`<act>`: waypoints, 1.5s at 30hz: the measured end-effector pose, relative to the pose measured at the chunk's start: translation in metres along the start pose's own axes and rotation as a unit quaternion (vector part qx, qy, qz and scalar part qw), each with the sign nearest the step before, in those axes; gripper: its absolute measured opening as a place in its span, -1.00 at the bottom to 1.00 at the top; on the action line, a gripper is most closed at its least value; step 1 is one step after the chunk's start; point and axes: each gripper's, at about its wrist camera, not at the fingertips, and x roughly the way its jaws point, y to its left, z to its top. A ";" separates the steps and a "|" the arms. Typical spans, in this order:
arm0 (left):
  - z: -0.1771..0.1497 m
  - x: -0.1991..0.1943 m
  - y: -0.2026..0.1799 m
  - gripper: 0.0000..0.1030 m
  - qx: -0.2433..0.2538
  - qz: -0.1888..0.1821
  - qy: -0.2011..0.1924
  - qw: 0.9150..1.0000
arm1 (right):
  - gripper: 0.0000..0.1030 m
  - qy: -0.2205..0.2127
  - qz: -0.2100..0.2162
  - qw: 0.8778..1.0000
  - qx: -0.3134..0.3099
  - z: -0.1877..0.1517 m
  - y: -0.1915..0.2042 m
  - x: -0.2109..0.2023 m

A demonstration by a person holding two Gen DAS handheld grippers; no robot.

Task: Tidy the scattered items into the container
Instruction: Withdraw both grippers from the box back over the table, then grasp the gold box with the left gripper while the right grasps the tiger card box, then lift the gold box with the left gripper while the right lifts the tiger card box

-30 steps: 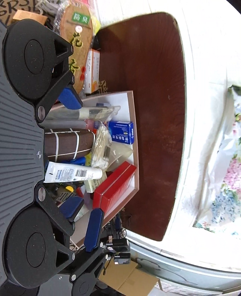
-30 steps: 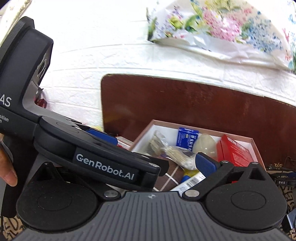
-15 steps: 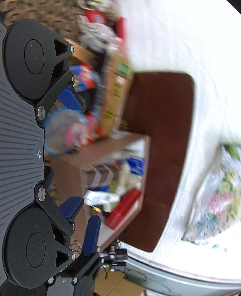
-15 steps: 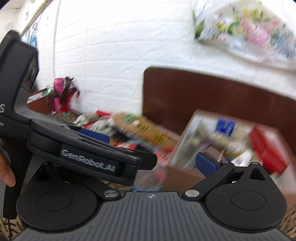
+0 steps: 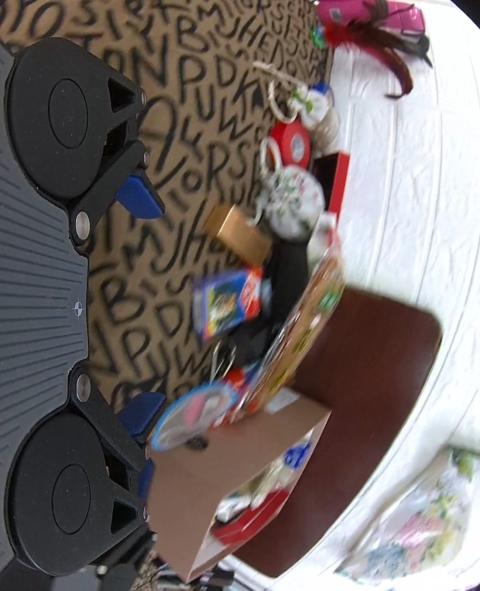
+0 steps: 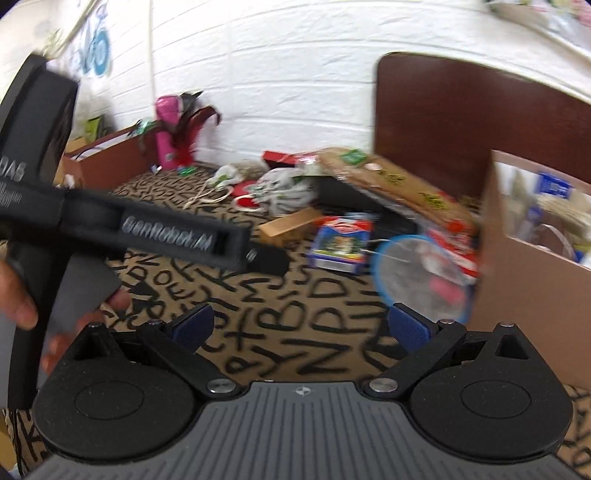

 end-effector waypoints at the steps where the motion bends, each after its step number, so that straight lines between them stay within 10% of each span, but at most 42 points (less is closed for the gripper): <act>1: 0.002 0.004 0.005 1.00 0.002 0.005 0.000 1.000 | 0.90 0.004 0.002 1.000 -0.003 0.002 0.002 0.007; 15: 0.026 0.093 0.054 0.73 0.044 0.031 0.021 0.998 | 0.63 0.049 -0.067 0.996 0.035 0.007 -0.014 0.105; 27: 0.037 0.115 0.049 -0.28 0.098 0.048 0.010 0.994 | 0.24 0.022 -0.108 0.991 0.077 0.028 -0.025 0.144; 45: -0.062 0.002 0.014 -0.43 0.087 0.012 0.066 0.994 | 0.24 0.076 -0.072 0.993 0.055 -0.057 0.009 0.006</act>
